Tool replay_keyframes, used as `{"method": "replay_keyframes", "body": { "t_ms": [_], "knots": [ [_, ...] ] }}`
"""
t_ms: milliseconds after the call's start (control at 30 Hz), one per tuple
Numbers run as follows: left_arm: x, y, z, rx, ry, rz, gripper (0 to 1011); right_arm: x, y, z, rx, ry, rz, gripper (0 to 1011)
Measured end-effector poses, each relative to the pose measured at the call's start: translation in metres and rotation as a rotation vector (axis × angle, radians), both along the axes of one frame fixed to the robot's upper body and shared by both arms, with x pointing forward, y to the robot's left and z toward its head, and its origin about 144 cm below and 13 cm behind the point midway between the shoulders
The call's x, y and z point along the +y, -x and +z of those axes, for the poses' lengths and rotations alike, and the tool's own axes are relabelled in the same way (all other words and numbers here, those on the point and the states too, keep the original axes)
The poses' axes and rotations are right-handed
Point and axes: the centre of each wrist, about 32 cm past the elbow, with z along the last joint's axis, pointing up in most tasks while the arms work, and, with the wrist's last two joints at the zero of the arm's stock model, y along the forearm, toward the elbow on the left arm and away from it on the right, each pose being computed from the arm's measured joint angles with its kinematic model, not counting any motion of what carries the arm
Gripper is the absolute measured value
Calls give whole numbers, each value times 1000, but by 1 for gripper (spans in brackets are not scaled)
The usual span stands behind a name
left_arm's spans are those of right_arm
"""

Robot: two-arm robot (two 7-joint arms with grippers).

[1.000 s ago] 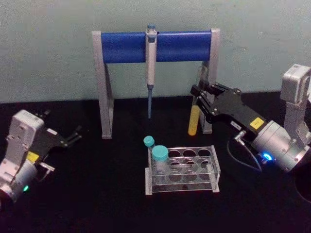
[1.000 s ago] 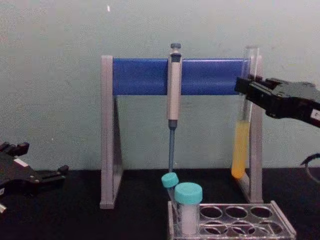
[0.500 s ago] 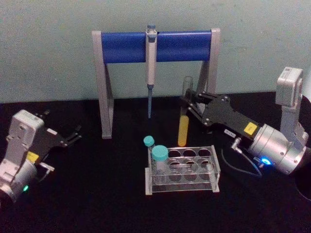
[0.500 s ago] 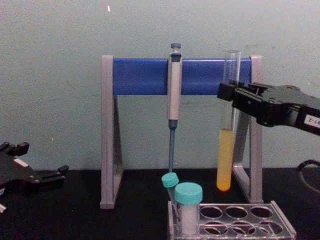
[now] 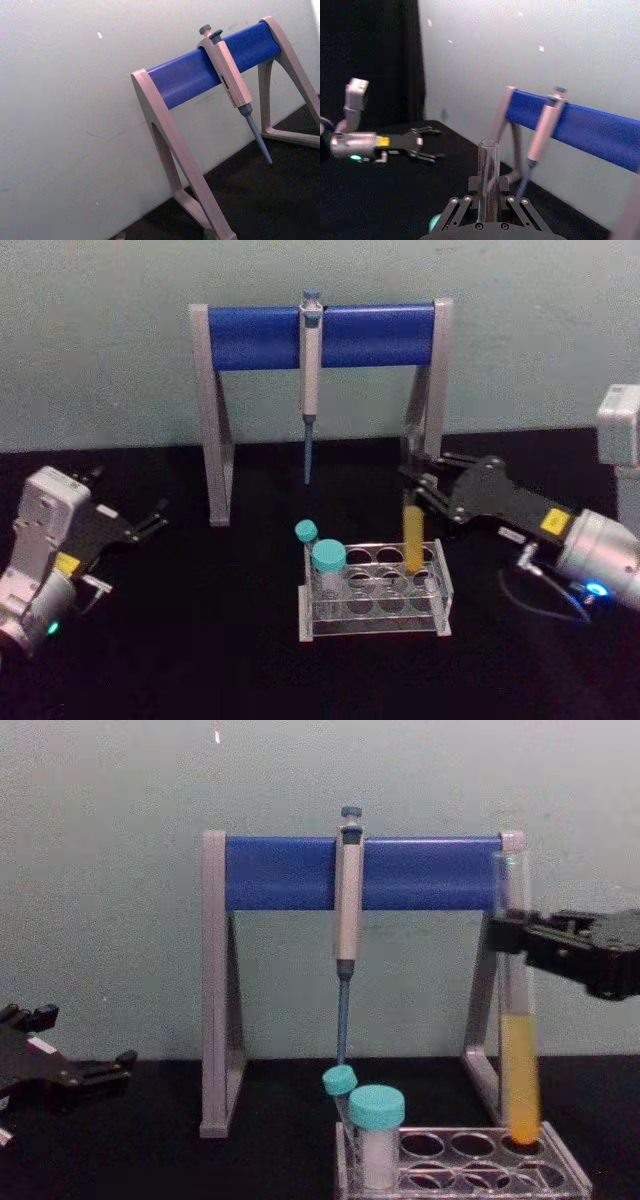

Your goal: Pick up the test tube from the test tube rack, shake it, then place it back into the test tube rack.

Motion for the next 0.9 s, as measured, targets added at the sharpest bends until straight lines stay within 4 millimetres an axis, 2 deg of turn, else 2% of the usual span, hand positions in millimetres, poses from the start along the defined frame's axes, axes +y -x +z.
{"method": "replay_keyframes", "body": {
  "t_ms": [133,367,633,900],
  "knots": [
    [0,0,0,0,0,0,1001,-11,6,6,-16,42,-82,229],
    [0,0,0,0,0,0,1001,-11,5,9,-53,98,-186,229],
    [0,0,0,0,0,0,1001,6,-9,4,-116,91,-266,229],
    [0,0,0,0,0,0,1001,25,-24,-4,-123,11,-226,229]
  ]
}}
